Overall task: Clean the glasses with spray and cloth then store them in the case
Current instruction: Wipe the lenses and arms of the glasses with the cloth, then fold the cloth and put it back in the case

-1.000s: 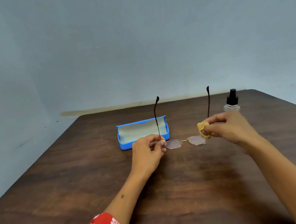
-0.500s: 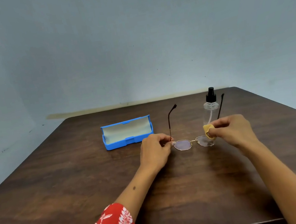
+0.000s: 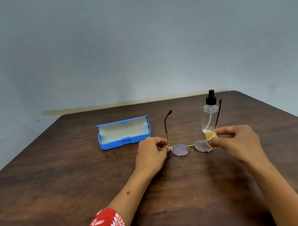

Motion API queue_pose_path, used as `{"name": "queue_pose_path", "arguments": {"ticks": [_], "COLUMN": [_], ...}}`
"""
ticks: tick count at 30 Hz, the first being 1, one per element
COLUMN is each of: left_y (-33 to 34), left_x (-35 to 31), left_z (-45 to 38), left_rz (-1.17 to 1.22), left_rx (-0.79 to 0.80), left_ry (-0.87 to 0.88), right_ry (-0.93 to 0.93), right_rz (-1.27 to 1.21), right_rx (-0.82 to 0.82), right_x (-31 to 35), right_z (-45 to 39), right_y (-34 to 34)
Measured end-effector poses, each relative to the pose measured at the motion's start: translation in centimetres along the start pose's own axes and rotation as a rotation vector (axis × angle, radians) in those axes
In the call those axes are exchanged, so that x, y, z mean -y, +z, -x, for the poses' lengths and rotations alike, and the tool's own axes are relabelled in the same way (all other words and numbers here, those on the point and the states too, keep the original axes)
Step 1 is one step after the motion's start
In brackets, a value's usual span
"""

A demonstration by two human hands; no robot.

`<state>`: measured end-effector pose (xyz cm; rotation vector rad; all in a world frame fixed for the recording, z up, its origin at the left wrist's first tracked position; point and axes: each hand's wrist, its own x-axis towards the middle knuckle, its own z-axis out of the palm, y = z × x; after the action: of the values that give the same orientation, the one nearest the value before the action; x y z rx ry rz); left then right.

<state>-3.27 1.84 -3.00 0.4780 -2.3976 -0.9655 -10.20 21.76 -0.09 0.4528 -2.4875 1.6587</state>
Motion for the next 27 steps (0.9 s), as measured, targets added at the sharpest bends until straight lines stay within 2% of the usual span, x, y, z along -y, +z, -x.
{"name": "queue_pose_path", "arguments": {"ticks": [3,7,9,13,18,24,27], "left_y": [-1.1,-3.4,-4.6,-5.9,-7.0,-7.7,-8.1], "left_x": [-0.1,-1.2,-1.6,-1.4,-0.1,0.5,0.6], "left_z": [0.4,2.4,4.1,7.2,8.0,7.8,7.6], "left_rz": [0.077,0.262,0.359,0.505,0.650,0.564,0.540], "left_rx": [-0.010,-0.121,-0.102,0.043,0.009,0.031,0.032], "left_ry": [-0.019,0.000,0.012,-0.054,-0.168,-0.143,-0.111], "right_ry": [0.006,-0.005,-0.054,-0.186,-0.266,-0.181,-0.240], "right_rz": [-0.122,-0.423,-0.473,-0.448,-0.322,-0.326,-0.307], "right_rx": [0.035,0.280,0.382,0.567,0.681,0.718,0.738], "right_x": [0.3,1.5,2.3,3.8,4.6,4.6,4.9], "right_z": [1.5,3.8,4.5,5.5,5.9,5.4,5.2], "right_y": [-0.4,0.6,1.6,3.8,6.0,6.9,6.9]}}
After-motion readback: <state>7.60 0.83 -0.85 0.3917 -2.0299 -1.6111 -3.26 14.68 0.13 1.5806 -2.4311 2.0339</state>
